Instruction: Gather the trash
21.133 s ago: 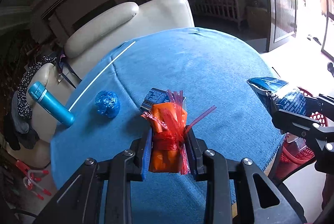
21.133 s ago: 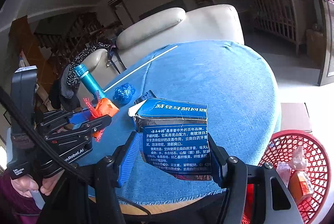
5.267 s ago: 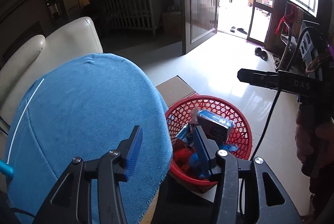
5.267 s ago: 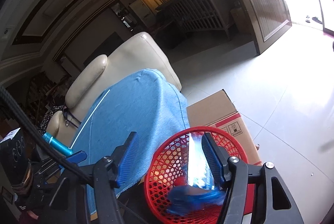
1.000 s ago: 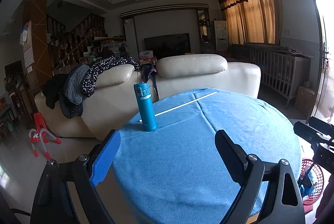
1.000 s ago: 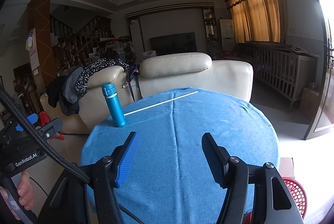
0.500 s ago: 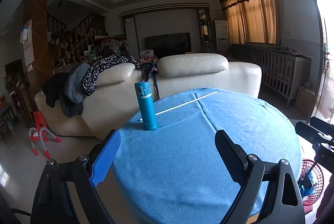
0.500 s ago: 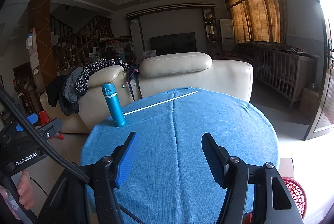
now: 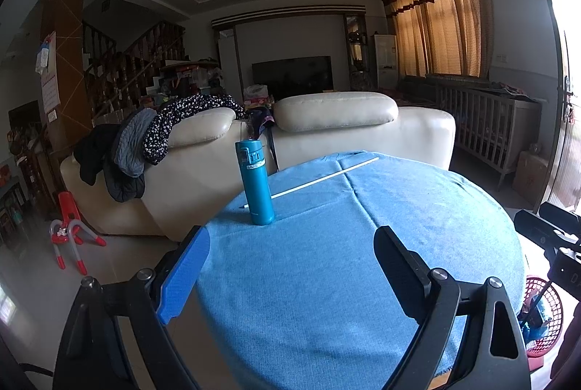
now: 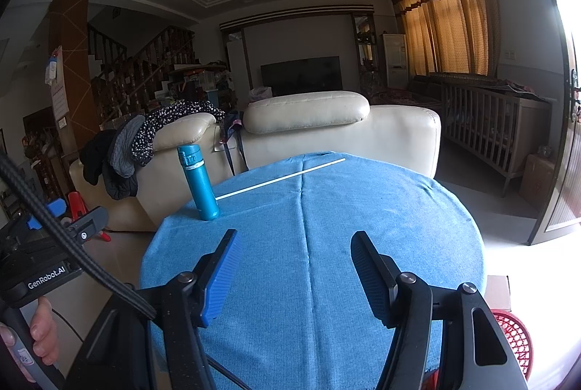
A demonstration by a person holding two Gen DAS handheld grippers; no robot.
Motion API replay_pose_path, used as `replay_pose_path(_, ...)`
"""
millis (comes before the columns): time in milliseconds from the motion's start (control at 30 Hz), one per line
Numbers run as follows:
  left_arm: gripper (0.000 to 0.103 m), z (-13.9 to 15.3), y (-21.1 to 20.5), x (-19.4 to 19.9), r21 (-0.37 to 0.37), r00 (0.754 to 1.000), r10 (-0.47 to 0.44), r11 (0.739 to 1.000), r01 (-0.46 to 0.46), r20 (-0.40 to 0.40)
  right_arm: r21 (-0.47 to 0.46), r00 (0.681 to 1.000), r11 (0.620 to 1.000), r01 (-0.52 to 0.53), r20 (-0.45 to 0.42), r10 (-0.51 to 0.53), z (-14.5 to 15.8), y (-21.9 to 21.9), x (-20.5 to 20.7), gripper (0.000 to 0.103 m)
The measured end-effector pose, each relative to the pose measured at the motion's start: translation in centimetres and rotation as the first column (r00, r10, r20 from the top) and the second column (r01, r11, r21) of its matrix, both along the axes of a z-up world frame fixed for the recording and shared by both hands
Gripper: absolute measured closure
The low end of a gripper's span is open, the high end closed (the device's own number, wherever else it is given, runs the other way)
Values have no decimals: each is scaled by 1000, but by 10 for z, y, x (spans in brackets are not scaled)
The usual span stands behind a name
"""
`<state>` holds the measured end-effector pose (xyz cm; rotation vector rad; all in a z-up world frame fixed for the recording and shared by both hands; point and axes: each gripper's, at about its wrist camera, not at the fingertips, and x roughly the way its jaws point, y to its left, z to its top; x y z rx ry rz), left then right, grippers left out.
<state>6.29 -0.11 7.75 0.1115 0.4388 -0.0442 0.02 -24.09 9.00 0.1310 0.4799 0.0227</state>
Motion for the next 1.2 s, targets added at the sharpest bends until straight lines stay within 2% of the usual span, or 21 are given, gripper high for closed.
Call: replay_pose_path(1200,11,-12,10,-1,-24,1000,19,1000,-19,-2,-27,1000,999,-17,-3,17,0,15,5,37)
